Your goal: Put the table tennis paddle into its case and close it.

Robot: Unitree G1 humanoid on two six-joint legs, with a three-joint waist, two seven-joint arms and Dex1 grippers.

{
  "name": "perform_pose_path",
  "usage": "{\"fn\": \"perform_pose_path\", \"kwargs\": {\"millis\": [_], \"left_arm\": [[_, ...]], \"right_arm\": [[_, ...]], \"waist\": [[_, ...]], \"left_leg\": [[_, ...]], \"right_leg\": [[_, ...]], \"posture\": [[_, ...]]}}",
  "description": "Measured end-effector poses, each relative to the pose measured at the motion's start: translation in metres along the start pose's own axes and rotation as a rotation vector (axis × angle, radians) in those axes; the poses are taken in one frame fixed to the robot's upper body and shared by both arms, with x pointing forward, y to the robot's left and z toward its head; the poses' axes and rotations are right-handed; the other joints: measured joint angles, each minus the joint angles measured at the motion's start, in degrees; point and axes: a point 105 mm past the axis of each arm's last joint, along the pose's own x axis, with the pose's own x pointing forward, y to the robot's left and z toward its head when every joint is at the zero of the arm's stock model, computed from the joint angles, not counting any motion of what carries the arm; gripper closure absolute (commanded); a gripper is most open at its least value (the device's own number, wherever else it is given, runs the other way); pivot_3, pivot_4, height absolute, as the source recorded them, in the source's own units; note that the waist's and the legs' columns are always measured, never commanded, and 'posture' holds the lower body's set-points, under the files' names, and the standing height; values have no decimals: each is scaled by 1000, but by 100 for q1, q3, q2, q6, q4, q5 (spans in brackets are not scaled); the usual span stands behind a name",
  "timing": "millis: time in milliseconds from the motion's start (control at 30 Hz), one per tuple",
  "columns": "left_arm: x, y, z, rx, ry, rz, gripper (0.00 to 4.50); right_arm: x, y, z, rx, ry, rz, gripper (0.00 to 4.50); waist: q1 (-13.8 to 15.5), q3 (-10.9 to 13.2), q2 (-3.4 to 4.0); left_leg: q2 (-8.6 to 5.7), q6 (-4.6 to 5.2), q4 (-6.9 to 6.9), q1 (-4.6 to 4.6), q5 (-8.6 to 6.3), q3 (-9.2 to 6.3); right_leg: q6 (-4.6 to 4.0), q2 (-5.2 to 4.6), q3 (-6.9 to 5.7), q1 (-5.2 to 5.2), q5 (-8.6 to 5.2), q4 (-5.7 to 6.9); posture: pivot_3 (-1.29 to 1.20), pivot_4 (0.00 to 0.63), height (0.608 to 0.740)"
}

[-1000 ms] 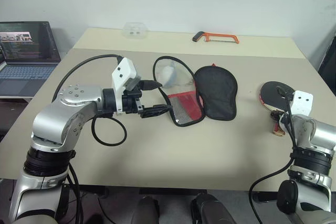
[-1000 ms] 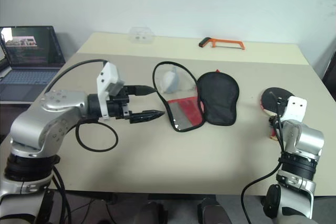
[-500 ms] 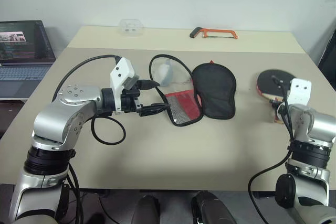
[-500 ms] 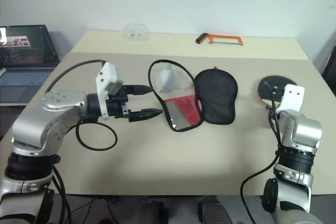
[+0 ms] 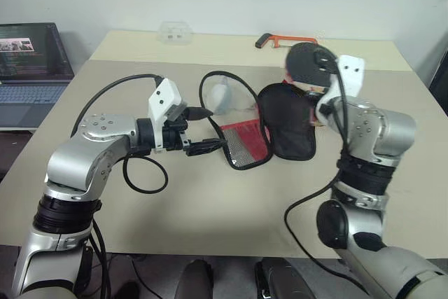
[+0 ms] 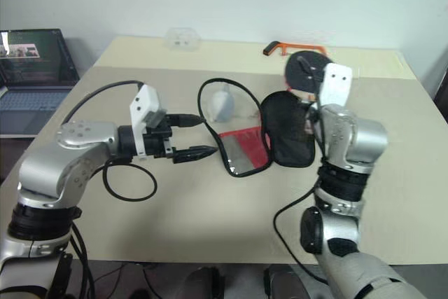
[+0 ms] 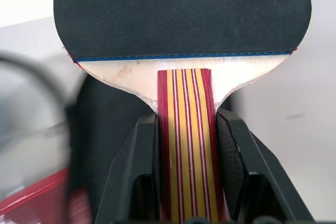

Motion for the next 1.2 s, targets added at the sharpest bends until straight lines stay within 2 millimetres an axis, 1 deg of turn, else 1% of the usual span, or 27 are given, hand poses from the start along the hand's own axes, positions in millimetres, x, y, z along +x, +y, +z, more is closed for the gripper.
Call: {"fn": "perform_pose_path", "kwargs": {"millis": [67,100,200,233,333,533,767,1067,1200], "left_arm": [[1,0,0,-1,1,-1,0],[1,0,-1,-1,1,-1,0],[0,-1,-3,-8,5,-1,0],[0,-1,-4,-12,7,-1,0],[0,-2,-5,-17,11,-1,0],[0,-3,-7,-24,18,0,0],[-1,-4,-10,-31,28,10,0],[-2,-4,-11,-31,34,12,0],[-2,-4,-10,-31,34,11,0]], "right_arm": [[1,11,-7,-2,24,31,3402],[1,14,-10,1,31,40,3402],[4,19,-26,-4,76,52,3402],[4,19,-31,-9,90,51,3402],[6,15,-38,-7,109,39,3402],[12,14,-41,-15,113,29,3402],[25,12,-62,-30,182,16,3402],[31,-3,-60,-43,157,-42,3402],[31,-5,-60,-45,156,-50,3402]], "waist": [[6,0,0],[7,0,0],[18,0,-1],[18,0,0],[14,0,0],[-14,0,0],[-11,0,0],[-11,0,0],[-12,0,0]], "left_leg": [[-1,0,0,-7,0,1],[0,0,0,-7,0,0],[-1,0,0,-8,0,0],[-1,0,0,-9,0,0],[-1,0,3,-8,0,-1],[0,1,3,-7,1,-4],[-1,0,4,-8,1,-3],[0,0,4,-7,1,-3],[0,0,4,-7,1,-4]], "right_leg": [[-1,-2,0,-7,0,0],[0,-2,0,-7,0,-1],[0,-2,0,-7,0,-1],[0,-2,1,-8,0,-1],[0,-2,0,-8,0,4],[0,0,-1,-8,0,9],[-1,0,-1,-8,0,8],[-1,0,-1,-8,0,8],[-1,0,-1,-8,1,9]], "posture": [[0,150,740],[0,150,740],[0,150,740],[0,150,740],[0,150,740],[0,150,740],[0,150,740],[0,150,740],[0,150,740]]}}
